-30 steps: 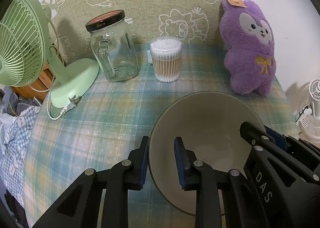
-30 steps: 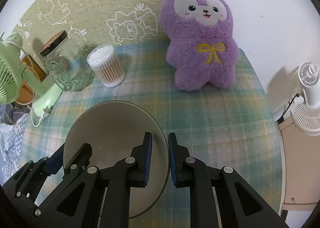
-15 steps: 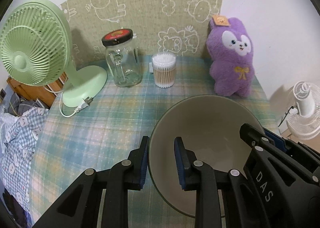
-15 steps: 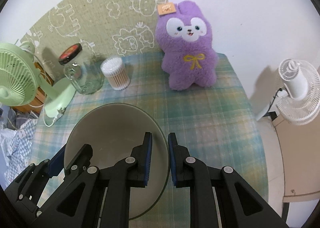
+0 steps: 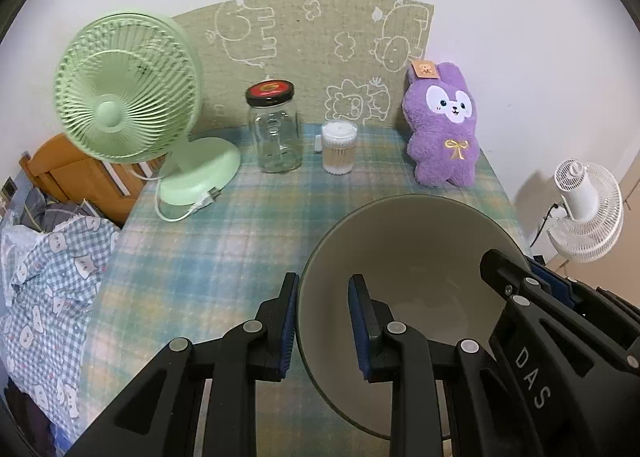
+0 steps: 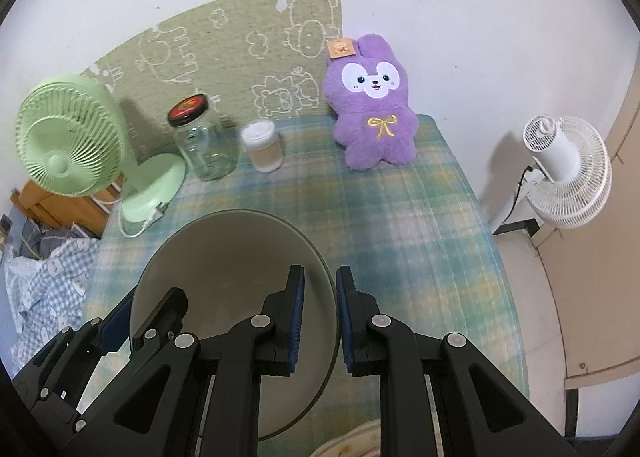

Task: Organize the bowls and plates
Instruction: 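Lift the bowl and carry it toward the nested bowls, then lower the bowl into the nested bowls and open both grippers, then grasp the rim of the nested bowl stack with both grippers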

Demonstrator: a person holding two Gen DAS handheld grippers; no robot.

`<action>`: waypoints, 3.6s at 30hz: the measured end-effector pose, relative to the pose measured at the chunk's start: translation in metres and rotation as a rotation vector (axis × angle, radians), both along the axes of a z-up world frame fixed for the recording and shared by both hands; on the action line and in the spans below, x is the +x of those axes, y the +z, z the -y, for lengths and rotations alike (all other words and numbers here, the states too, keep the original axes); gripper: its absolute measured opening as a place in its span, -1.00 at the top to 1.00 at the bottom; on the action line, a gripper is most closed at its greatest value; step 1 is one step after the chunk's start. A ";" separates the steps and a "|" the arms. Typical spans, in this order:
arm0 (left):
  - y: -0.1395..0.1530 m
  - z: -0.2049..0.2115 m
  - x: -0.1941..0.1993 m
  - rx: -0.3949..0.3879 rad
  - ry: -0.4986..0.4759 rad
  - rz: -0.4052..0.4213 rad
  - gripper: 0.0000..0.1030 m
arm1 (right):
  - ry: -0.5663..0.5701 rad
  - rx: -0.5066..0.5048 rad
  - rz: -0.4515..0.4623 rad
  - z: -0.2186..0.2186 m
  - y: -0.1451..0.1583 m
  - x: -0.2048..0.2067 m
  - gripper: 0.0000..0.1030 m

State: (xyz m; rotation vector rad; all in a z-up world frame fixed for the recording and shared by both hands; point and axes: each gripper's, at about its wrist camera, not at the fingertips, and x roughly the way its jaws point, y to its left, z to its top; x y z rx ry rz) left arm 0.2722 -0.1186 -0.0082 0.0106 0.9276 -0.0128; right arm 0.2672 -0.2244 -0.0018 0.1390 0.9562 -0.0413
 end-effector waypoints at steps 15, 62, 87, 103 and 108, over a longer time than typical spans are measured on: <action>0.009 -0.062 -0.087 0.000 -0.016 0.007 0.55 | -0.006 -0.003 0.009 -0.059 0.010 -0.094 0.62; -0.067 -0.104 -0.147 -0.034 -0.052 -0.167 0.55 | -0.033 -0.040 -0.166 -0.103 -0.070 -0.158 0.62; -0.067 -0.103 -0.150 -0.029 -0.119 -0.155 -0.39 | -0.014 0.008 -0.206 -0.089 -0.074 -0.161 -0.16; -0.095 -0.102 -0.137 0.006 -0.110 -0.205 -0.35 | -0.017 0.095 -0.282 -0.084 -0.115 -0.143 -0.16; -0.098 -0.101 -0.135 -0.021 -0.119 -0.216 -0.34 | -0.024 0.114 -0.285 -0.083 -0.117 -0.141 -0.15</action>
